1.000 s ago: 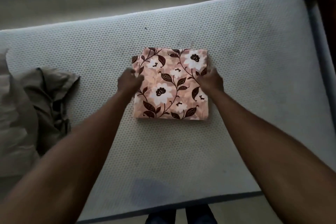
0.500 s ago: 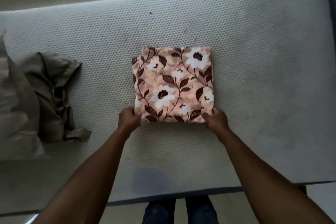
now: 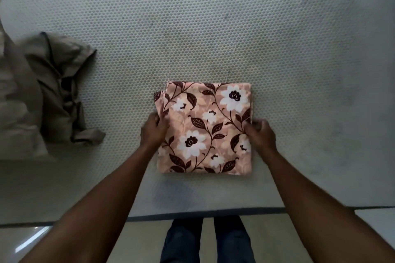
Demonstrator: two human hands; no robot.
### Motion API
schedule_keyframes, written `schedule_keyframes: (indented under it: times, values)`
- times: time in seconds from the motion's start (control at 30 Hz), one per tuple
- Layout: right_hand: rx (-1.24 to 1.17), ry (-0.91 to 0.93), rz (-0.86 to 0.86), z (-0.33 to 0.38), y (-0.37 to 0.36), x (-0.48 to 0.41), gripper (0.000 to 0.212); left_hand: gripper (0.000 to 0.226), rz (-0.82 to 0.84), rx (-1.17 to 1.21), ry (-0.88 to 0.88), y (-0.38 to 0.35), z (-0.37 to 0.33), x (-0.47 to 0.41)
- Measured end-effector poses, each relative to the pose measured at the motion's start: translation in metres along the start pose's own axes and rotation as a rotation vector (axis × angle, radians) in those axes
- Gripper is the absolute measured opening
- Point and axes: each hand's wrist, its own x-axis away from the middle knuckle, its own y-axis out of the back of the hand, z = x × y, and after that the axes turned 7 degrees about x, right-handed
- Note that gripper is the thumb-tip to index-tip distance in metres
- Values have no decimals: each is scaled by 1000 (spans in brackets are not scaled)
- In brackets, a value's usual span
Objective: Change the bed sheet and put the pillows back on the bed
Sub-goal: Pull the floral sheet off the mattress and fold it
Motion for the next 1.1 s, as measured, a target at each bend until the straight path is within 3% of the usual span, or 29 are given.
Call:
schedule_keyframes:
  times: [0.13,0.23,0.33,0.43,0.57,0.63,0.73,0.9,1.1]
  values:
    - [69,85,6,47,-5,-37,51,35,-53,-150,-136,-12,-47,-54]
    - [50,154,24,54,-13,-39,55,25,-114,-36,-130,-10,-41,-67]
    - [4,111,2,37,-13,-24,60,38,-153,47,-29,-7,-18,-49]
    - [-56,-17,44,18,-17,-7,61,56,-85,86,158,-14,9,-21]
    - [16,11,102,20,-33,-3,51,49,6,245,220,-29,9,-11]
    - [-35,32,130,27,-31,-9,40,37,38,325,221,-30,-7,-19]
    - [-146,72,145,45,-12,-18,36,35,66,407,217,-17,-40,-32]
    - [-345,217,13,122,58,-23,15,33,66,511,2,27,-137,-37]
    - [-532,345,-140,181,114,2,34,21,17,629,-294,56,-214,-7]
